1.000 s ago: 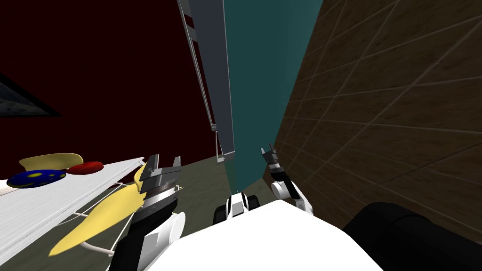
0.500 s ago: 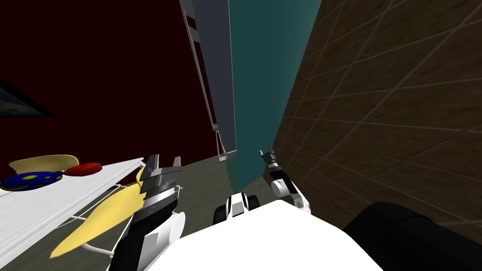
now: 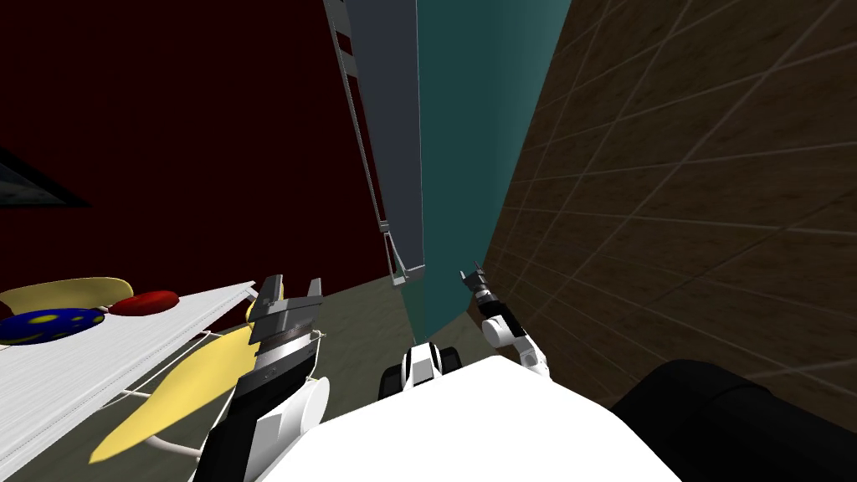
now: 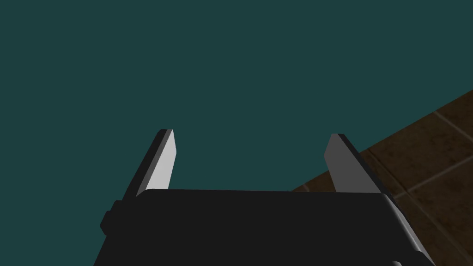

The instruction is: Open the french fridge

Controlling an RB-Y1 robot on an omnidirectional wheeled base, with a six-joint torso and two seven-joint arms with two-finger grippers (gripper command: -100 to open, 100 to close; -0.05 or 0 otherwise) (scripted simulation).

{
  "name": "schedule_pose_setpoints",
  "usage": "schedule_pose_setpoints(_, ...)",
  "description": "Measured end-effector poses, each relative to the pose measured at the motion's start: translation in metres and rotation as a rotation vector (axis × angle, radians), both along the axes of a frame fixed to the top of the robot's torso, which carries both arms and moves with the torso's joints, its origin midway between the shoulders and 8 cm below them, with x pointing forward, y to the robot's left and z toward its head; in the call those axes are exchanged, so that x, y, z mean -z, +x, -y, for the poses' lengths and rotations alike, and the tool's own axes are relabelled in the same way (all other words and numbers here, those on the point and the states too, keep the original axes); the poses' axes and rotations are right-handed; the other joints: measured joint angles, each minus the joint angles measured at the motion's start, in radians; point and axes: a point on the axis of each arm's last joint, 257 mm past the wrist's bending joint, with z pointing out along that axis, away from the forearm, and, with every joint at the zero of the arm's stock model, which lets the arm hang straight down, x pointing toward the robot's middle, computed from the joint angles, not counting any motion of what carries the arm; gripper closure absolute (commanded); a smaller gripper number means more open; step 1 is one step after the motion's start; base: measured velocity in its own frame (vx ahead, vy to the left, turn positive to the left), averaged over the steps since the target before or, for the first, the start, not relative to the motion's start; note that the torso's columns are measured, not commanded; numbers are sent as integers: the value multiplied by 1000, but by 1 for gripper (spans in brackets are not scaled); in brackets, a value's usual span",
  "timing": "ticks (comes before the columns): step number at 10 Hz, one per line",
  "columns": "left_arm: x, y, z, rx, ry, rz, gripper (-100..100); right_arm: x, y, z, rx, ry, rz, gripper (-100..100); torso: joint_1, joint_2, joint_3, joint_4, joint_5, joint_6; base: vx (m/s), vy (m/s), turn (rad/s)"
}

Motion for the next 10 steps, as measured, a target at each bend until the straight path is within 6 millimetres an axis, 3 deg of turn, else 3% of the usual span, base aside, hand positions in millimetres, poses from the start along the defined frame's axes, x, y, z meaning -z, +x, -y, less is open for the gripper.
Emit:
schedule_pose_setpoints(6, 0, 0, 0, 0, 0, 0, 0, 60, 16, 4, -47, 237, -169, -100, 1, 0, 0, 0, 0, 0, -23, 61, -36)
schedule_pose_setpoints(10, 0, 0, 0, 0, 0, 0, 0, 85, 19, 4, -69, 364, -237, -100, 1, 0, 0, 0, 0, 0, -11, 45, -35)
